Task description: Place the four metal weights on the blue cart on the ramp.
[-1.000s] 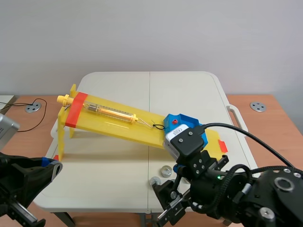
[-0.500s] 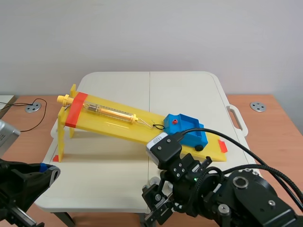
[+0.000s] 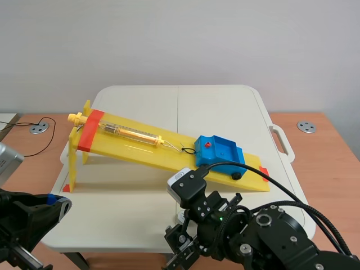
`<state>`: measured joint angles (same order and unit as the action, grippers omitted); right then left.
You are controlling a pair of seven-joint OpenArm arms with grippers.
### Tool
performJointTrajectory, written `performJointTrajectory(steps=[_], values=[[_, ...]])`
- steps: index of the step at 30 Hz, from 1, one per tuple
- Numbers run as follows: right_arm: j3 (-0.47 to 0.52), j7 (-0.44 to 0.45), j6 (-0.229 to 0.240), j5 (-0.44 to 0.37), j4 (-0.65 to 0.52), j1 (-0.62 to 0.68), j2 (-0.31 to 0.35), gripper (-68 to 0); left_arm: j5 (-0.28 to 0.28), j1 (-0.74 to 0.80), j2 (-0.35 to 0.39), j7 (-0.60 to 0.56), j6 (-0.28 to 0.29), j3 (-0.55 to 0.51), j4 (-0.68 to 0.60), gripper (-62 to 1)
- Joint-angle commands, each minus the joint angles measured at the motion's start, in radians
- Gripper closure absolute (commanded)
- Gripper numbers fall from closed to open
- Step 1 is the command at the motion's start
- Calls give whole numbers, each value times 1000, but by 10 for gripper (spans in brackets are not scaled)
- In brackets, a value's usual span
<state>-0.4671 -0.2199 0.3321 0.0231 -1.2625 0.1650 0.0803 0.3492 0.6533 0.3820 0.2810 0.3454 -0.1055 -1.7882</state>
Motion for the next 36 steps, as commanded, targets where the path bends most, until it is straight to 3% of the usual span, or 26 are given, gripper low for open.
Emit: performJointTrajectory(steps=[1,12,19,26,29,36], values=[[-25,142,-26,-5,-68,-79,-25,-331,77,-8,-26,-99,25,-12,-49,-29],[-32,169,-26,9,-21,-88,-25,-303,77,-8,-36,-100,28,-11,-49,-29],[-32,167,-30,9,27,-115,-25,-192,77,-9,-35,-100,28,-11,-49,-29],[-32,134,-31,9,29,-115,-24,-13,77,-9,-35,-100,28,-11,-49,-29],[-31,134,-29,7,28,-115,-19,-6,77,-9,-35,-100,28,-11,-49,-29],[-13,103,-21,-122,-96,-91,42,-7,77,-9,-35,-100,28,-11,-49,-29]])
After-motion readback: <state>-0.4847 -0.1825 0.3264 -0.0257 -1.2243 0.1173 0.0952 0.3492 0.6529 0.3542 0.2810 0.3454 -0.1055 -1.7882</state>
